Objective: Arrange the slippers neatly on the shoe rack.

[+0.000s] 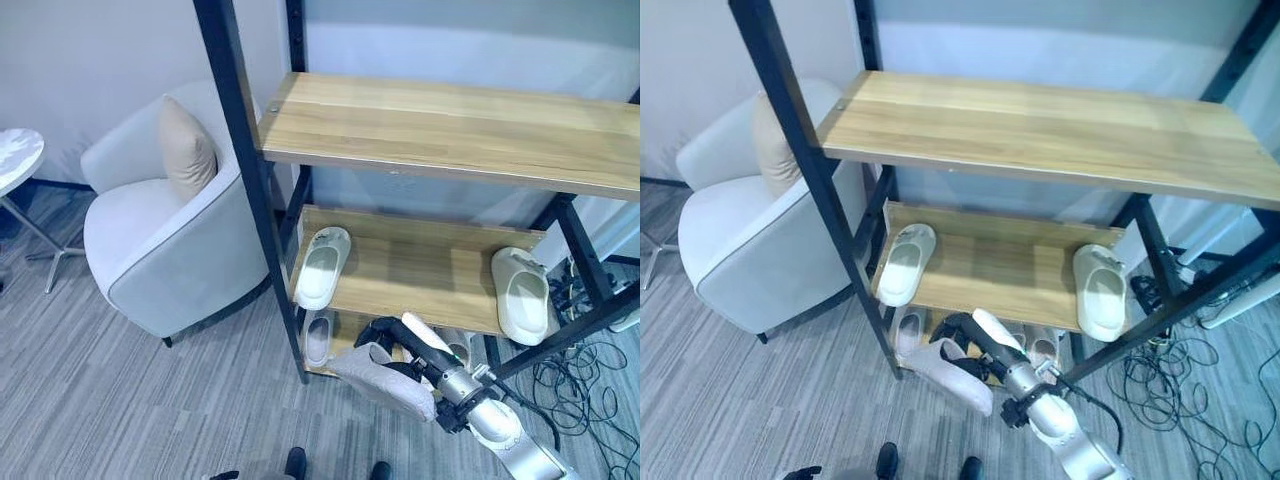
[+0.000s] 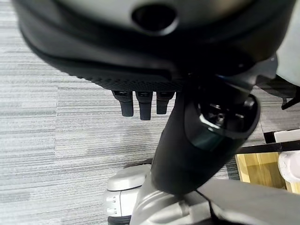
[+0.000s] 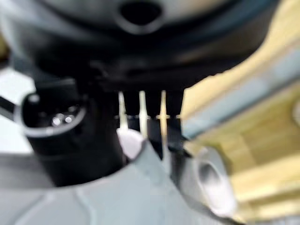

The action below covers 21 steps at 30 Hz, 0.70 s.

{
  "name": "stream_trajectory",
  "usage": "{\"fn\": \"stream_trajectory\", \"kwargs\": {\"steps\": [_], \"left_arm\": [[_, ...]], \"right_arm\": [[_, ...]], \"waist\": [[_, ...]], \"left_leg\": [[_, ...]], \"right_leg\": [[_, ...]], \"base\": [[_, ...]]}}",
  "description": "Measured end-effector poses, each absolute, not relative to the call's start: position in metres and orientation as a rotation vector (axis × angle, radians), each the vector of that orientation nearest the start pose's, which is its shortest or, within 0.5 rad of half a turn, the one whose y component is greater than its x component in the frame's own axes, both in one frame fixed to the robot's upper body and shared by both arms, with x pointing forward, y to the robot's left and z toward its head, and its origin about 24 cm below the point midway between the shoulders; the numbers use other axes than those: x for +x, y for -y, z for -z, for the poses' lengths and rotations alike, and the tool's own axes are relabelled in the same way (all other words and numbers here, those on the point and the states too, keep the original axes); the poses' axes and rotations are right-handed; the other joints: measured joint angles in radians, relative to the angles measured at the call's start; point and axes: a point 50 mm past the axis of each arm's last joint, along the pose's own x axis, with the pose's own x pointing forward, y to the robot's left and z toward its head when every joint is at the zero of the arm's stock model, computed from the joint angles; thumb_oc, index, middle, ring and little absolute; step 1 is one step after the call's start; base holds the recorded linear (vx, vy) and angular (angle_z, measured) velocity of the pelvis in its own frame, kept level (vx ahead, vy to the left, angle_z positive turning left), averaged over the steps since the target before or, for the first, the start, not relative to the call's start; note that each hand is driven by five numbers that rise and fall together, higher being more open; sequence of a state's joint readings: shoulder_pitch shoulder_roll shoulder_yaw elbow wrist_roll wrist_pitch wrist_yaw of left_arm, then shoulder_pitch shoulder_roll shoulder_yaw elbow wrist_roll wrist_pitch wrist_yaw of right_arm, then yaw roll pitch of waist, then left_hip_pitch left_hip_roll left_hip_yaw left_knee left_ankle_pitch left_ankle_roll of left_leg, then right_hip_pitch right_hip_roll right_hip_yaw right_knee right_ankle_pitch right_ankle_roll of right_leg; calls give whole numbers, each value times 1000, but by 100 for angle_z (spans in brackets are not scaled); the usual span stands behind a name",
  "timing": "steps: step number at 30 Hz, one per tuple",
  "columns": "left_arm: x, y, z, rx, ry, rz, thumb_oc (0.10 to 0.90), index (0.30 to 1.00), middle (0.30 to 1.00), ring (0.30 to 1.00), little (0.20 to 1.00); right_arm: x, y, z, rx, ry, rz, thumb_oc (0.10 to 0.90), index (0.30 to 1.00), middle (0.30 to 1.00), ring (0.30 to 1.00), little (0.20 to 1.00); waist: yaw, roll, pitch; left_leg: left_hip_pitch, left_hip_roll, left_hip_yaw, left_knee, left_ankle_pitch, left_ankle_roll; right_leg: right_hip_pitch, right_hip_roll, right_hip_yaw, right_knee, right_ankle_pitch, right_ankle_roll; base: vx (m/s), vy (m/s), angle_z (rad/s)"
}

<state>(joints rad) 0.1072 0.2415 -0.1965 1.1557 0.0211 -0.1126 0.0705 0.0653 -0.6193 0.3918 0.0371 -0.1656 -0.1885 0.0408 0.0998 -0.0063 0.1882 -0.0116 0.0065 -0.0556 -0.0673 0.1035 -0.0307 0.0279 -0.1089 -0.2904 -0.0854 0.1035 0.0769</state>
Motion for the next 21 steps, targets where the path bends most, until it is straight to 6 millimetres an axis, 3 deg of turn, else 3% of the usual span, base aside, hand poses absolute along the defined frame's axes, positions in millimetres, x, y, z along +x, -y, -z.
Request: {"fn": "stream_trajectory", "kwargs": {"steps": [2,5,6,14,21], "left_arm": [[92,-230,157,385,-1099,4,800,900,900,900,900],[142,-226,143,395,-963,11,800,900,900,900,900],[149,-225,141,397,-946,15,800,900,900,900,900],[163,-205,136,359,-873,63,800,900,900,900,900],[190,-196,113,375,-701,90,800,900,900,900,900]], "right_arm": [[230,175,-16,-772,-28,-524,400,300,300,300,300],[253,176,-36,-877,52,-513,400,300,300,300,300],[257,176,-40,-893,69,-502,400,300,300,300,300],[292,176,-92,-1036,314,-320,400,300,300,300,300],[305,183,-146,-1153,539,-169,400,300,300,300,300]], "waist": [[7,3,61],[30,32,159],[33,35,176],[58,27,241],[59,41,266]], "left_leg": [[-101,-3,-9,122,-24,-7],[-281,6,-38,299,-80,-11],[-307,6,-39,321,-82,-10],[-608,-3,-63,637,-182,13],[-888,-24,-51,886,-246,28]], "right_leg": [[-70,-2,-9,75,-6,-4],[-222,-12,-16,216,-52,-31],[-250,-17,-18,247,-62,-39],[-551,-66,-8,589,-180,-64],[-847,-114,40,865,-256,-71]], "base": [[-373,-7,12],[-120,12,12],[-123,-2,15],[-70,5,3],[-77,50,-4]]}}
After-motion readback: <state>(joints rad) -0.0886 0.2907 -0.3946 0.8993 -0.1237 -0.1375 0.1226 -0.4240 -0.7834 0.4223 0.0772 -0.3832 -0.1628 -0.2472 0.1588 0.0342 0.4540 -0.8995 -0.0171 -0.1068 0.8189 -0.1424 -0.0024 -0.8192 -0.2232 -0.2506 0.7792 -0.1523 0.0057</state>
